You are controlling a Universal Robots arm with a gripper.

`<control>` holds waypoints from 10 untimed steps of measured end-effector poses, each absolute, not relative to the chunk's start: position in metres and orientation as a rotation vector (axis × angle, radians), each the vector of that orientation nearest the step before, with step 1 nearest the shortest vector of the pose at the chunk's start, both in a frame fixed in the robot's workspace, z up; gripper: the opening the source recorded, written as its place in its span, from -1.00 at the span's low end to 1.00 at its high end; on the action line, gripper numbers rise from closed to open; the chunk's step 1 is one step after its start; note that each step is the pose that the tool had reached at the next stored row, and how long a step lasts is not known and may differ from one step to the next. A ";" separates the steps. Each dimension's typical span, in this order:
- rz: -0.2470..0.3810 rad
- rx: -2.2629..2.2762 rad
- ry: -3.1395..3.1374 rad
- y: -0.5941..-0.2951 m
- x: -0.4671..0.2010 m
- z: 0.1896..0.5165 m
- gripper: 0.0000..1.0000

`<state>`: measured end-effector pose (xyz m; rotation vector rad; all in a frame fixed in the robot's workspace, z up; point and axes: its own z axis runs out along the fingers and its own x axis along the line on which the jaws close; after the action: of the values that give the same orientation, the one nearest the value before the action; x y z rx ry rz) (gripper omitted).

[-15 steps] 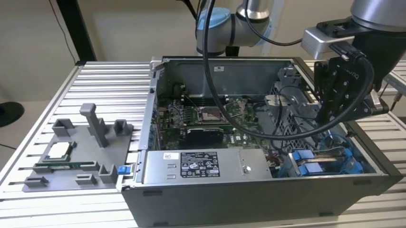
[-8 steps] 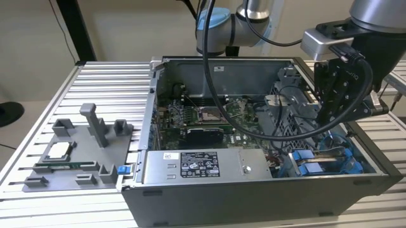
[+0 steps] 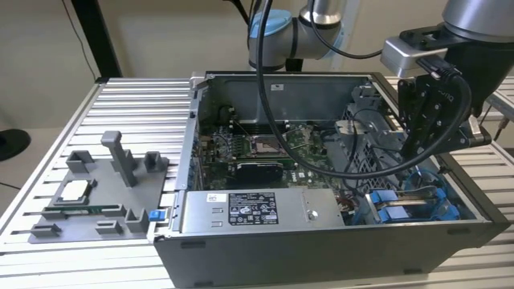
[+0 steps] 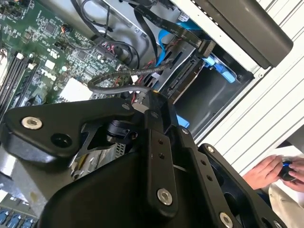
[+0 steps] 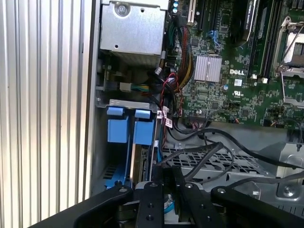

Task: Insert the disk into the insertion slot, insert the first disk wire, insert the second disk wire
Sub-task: 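Insert the first disk wire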

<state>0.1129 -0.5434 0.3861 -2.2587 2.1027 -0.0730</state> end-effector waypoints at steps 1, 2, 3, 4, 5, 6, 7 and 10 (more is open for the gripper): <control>-0.073 -2.259 2.103 -0.543 0.113 0.386 -1.00; -0.073 -2.259 2.103 -0.543 0.113 0.386 -1.00; -0.073 -2.258 2.103 -0.543 0.113 0.386 -1.00; -0.073 -2.258 2.102 -0.543 0.113 0.386 -1.00; -0.073 -2.258 2.102 -0.543 0.113 0.386 -1.00; -0.073 -2.258 2.102 -0.543 0.113 0.386 -1.00; -0.073 -2.258 2.102 -0.543 0.113 0.386 -1.00; -0.073 -2.257 2.102 -0.544 0.113 0.386 -1.00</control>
<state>0.1129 -0.5435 0.3859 -2.2573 2.1016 -0.0732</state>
